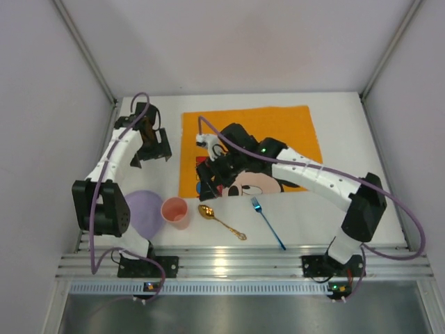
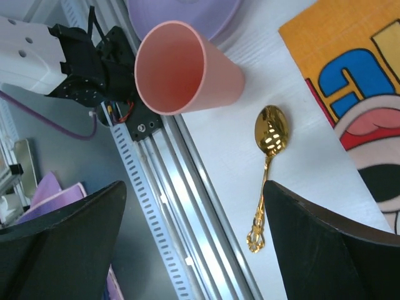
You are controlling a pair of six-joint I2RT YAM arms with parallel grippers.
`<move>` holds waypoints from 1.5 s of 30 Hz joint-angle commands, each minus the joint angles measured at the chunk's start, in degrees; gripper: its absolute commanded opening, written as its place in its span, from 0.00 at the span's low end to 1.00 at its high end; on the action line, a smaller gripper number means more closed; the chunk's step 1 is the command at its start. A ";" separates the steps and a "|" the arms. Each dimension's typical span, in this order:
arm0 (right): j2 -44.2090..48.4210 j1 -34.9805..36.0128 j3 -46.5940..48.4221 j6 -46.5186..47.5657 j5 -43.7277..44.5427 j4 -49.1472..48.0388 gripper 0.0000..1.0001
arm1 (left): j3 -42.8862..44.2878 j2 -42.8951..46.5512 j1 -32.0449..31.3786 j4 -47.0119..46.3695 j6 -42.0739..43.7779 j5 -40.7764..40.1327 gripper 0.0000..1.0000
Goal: Set the dinner table for one person
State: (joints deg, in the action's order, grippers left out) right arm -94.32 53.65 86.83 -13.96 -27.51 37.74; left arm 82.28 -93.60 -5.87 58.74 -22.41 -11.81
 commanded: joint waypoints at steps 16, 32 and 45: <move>-25.12 8.05 21.19 1.03 8.25 1.20 0.78 | -12.49 18.63 4.64 2.17 0.97 0.74 0.99; -22.32 7.53 37.32 7.18 28.90 8.22 0.00 | -16.36 20.04 4.90 0.24 1.41 2.67 0.98; -19.57 -31.10 45.27 2.01 41.58 13.51 0.00 | -18.38 19.42 4.90 -5.56 1.93 8.82 0.97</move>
State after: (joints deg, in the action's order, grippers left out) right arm -113.89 29.80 130.78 -9.76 11.38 47.62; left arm 64.84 -74.91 -1.23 56.88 -21.06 -5.76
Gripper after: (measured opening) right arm 0.027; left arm 0.972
